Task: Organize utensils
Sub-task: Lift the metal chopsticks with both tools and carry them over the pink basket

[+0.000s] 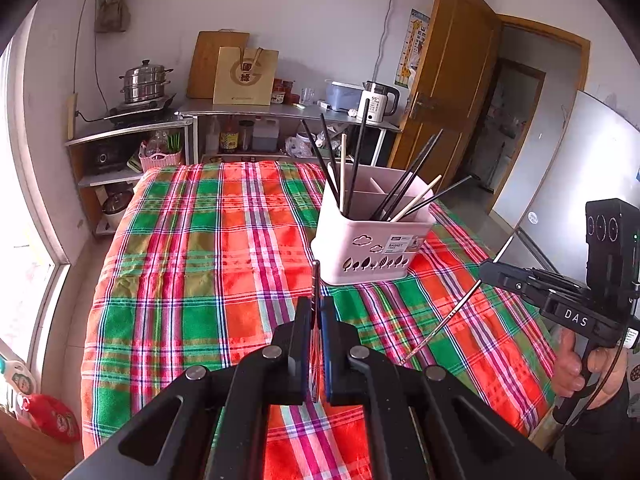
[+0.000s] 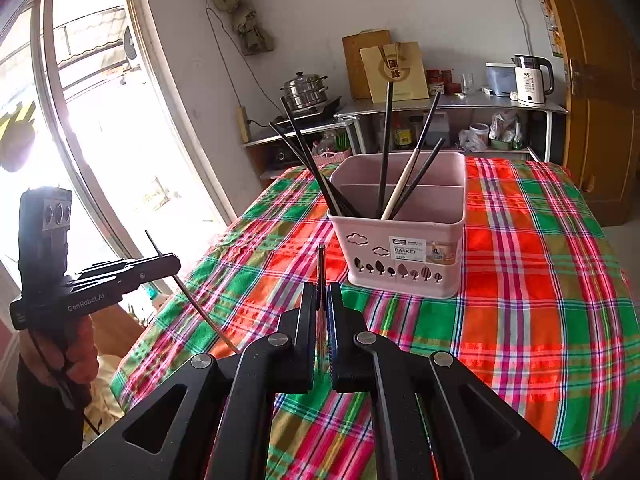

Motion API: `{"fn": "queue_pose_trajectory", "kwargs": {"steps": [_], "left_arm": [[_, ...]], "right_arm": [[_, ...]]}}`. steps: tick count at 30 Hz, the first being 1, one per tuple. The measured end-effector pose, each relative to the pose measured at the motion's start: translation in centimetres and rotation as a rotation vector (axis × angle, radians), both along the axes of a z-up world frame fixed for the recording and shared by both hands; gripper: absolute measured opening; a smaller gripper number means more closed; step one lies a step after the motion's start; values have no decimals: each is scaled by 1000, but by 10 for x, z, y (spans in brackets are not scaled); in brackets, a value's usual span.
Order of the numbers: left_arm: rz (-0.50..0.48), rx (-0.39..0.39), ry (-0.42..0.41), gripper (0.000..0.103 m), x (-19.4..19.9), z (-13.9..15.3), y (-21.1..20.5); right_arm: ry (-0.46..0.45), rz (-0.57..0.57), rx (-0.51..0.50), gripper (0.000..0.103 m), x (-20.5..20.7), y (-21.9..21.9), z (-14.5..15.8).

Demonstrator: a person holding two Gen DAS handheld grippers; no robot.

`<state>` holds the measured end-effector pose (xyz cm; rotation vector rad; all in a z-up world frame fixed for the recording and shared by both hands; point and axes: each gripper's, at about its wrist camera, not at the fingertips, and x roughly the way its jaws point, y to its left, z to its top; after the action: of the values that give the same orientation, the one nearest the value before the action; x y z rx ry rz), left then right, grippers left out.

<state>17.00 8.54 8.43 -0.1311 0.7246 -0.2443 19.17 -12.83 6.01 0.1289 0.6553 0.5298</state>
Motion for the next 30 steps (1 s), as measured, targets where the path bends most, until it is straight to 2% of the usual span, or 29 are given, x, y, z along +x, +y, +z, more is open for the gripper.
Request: {"fn": "queue_pose_trajectory", "kwargs": {"steps": [5, 11, 19, 30], "left_arm": [[-13, -20, 2, 4, 4, 0, -11], [-20, -57, -2, 4, 26, 12, -22], [-19, -112, -62, 4, 60, 51, -26], [-29, -121, -146, 4, 102, 97, -39]], "right_arm": [[-12, -13, 2, 5, 1, -10, 3], [-38, -30, -7, 5, 9, -17, 14], [-113, -73, 39, 5, 27, -33, 51], [-204, -103, 117, 5, 58, -39, 97]]}}
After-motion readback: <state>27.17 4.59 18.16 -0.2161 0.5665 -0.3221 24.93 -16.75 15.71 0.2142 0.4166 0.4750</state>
